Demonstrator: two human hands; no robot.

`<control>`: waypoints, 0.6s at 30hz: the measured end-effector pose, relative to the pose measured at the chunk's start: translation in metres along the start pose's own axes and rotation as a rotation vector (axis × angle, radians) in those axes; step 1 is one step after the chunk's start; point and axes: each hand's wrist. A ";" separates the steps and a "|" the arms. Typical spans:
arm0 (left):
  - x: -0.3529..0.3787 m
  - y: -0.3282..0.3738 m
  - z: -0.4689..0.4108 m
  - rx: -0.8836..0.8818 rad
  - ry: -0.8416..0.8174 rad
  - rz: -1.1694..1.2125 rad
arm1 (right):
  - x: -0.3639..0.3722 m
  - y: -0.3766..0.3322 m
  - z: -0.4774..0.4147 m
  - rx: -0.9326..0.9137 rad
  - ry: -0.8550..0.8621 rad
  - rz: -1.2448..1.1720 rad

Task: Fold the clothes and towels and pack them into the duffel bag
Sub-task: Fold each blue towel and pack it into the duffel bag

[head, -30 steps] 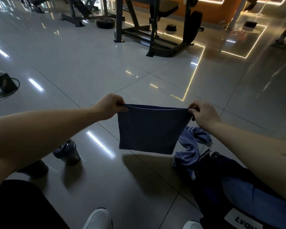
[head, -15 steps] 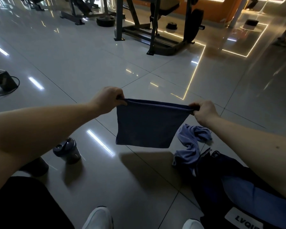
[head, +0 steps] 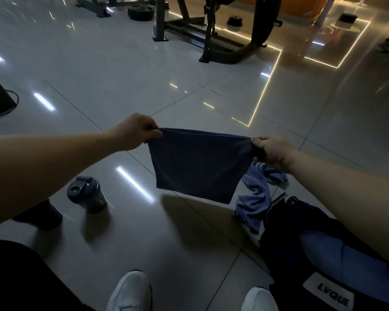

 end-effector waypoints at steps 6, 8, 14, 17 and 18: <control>0.007 -0.013 -0.010 -0.033 -0.044 -0.145 | 0.013 0.008 -0.014 -0.078 0.124 0.072; 0.005 -0.011 -0.017 -0.030 -0.058 -0.224 | 0.013 0.002 -0.018 -0.096 0.180 0.034; -0.025 -0.002 -0.051 0.088 0.037 -0.341 | 0.008 -0.022 -0.040 -0.190 0.261 -0.075; -0.027 -0.010 -0.049 0.245 0.052 -0.397 | 0.005 -0.017 -0.032 -0.219 0.212 -0.044; -0.026 -0.013 -0.044 0.301 0.018 -0.400 | 0.004 -0.014 -0.028 -0.232 0.182 0.001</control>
Point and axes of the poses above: each hand's wrist, its own z-axis away from the middle knuckle, its own x-axis out of the palm, y = z × x, and after that the axes turned 14 degrees about z, right-handed
